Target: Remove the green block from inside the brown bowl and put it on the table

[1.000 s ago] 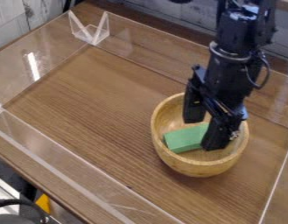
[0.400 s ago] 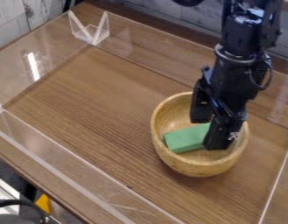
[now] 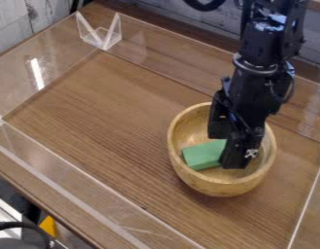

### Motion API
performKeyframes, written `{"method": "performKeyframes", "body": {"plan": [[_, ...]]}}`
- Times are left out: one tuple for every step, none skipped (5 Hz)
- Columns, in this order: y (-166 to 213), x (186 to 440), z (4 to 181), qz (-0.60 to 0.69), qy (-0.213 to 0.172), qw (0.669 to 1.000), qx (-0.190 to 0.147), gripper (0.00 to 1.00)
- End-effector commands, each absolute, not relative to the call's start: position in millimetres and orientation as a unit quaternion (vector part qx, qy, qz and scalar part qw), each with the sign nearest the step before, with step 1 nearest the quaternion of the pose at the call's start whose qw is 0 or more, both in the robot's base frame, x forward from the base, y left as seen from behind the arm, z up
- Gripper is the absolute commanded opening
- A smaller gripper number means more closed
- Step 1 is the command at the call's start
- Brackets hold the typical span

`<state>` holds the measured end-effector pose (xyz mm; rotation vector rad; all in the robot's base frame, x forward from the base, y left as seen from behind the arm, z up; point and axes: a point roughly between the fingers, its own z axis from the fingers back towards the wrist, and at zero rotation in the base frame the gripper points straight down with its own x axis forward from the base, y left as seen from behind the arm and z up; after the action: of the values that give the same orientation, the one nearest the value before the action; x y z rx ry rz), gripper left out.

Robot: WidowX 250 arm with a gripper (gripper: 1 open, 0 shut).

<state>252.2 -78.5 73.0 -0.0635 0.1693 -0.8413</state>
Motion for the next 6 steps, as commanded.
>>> {"method": "performKeyframes", "body": {"plan": [[-66.1,258.3,83.2,-0.410,0.050,0.910,-0.029,0.00],[-55.9,259.5,81.0,-0.412,0.049,0.909,-0.028,0.00],[-56.2,257.0,89.1,-0.390,0.049,0.919,-0.032,0.00],[-57.4,254.7,95.4,-0.367,0.050,0.928,-0.037,0.00],[-60.3,254.9,112.2,-0.378,0.053,0.924,-0.040,0.00],[-64.3,257.6,132.5,-0.388,0.052,0.919,-0.040,0.00]]}}
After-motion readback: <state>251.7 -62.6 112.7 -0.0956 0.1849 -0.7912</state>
